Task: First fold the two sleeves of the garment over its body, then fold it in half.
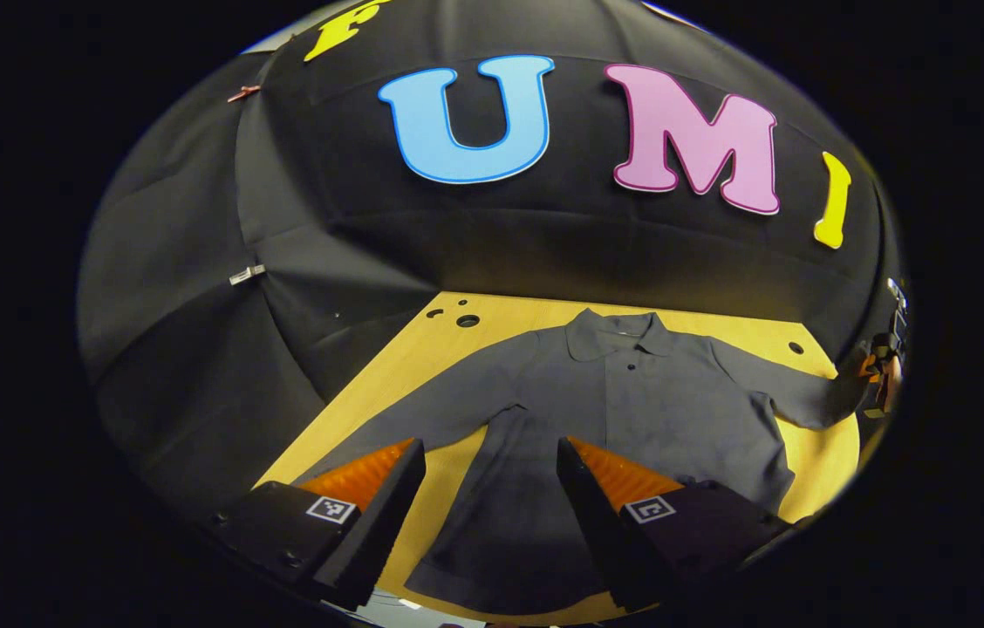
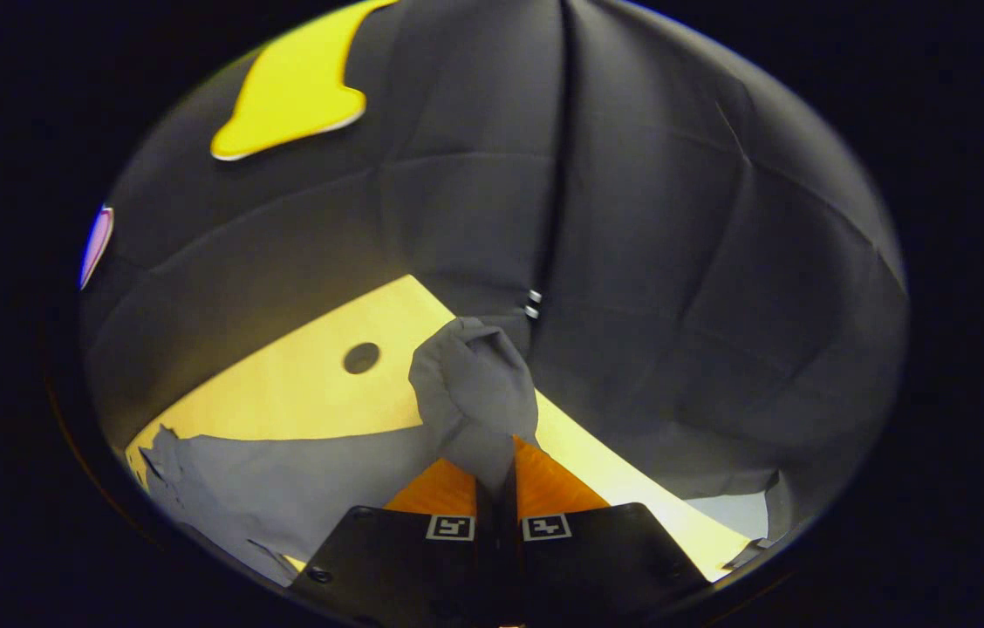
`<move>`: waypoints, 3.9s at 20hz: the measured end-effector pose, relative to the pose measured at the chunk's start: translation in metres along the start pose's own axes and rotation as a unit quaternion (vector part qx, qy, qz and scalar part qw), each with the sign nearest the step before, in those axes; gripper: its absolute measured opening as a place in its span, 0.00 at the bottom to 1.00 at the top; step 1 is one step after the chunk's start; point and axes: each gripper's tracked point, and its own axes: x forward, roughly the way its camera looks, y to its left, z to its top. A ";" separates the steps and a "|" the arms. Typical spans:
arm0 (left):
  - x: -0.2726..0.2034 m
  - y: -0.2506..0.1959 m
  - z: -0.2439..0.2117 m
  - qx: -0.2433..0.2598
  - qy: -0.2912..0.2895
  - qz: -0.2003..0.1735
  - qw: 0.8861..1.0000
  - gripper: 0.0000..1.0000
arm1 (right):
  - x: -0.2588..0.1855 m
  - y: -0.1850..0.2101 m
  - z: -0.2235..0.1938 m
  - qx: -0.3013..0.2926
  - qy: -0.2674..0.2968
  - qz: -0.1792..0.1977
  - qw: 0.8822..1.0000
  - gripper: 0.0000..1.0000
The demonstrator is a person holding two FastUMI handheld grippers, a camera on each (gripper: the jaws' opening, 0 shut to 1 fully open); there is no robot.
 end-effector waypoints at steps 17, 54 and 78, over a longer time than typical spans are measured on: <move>-0.021 0.150 -0.042 -0.078 -0.013 0.087 0.993 0.96 | -0.191 0.320 0.006 -0.178 -0.054 0.244 0.952 0.05; 0.089 0.270 -0.165 -0.175 0.107 0.128 0.970 0.97 | -0.366 0.396 -0.205 -0.317 0.014 0.399 0.860 0.99; 0.112 0.224 -0.132 -0.154 0.147 0.057 0.976 0.05 | -0.359 0.205 -0.149 -0.200 -0.007 0.311 0.929 0.99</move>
